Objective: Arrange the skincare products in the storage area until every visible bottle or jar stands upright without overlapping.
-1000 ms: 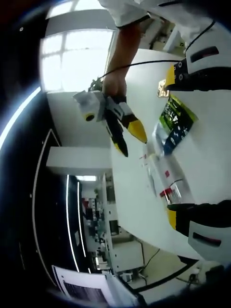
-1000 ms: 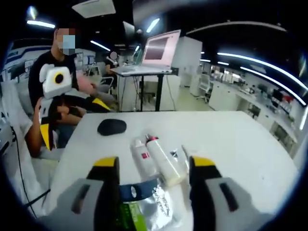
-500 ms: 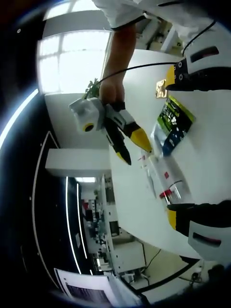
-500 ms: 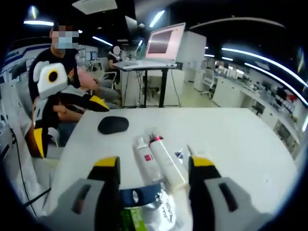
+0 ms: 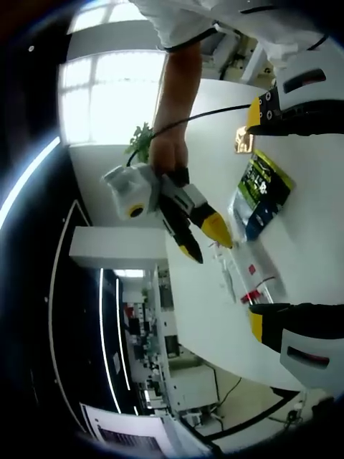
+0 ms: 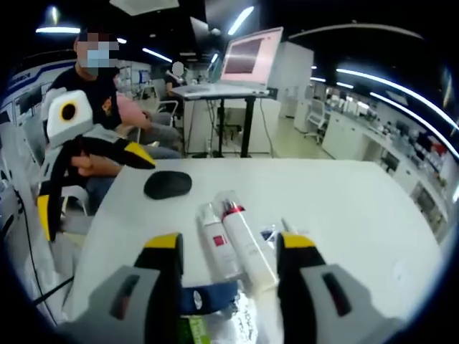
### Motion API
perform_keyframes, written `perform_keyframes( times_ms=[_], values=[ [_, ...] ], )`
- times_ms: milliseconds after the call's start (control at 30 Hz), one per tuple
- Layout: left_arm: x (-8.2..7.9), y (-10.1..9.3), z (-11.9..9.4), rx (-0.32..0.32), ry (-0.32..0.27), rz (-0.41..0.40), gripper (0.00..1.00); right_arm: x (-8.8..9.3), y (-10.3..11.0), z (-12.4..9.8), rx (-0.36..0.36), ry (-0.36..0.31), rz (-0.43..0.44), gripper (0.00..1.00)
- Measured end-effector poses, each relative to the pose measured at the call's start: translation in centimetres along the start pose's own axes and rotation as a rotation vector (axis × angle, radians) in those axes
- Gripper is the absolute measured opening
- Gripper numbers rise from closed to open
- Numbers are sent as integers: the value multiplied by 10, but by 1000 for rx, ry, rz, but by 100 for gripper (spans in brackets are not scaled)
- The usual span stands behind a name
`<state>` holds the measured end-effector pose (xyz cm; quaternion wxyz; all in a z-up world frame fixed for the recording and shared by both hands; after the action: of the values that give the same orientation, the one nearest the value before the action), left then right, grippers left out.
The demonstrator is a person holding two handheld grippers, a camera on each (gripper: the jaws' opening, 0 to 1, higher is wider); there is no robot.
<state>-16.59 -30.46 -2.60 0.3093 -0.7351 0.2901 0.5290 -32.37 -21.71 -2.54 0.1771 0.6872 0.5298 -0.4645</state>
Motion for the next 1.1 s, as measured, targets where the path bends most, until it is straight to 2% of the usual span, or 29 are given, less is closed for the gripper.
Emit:
perform_keyframes(
  times_ms=[400, 667, 1100],
  values=[
    [2, 3, -1, -3, 10, -6, 99, -3, 2, 12, -23, 24, -11, 52],
    [-3, 2, -6, -1, -6, 1, 99, -5, 2, 20, -32, 26, -17, 52],
    [2, 1, -3, 8, 2, -12, 99, -4, 3, 37, -45, 53, -24, 53]
  ],
)
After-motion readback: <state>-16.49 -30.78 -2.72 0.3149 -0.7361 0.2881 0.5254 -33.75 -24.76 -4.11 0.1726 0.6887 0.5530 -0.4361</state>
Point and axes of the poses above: the point that each gripper's makers call its tool centre point, and the gripper's own axes: z roughly forward along the fingers, y roughly to its left, x roughly out of its underside, the point moved 5 cm from there along -z, roughly backward along the fingers, and after that the axes turned 13 degrees about x, right-handed, at the moved point
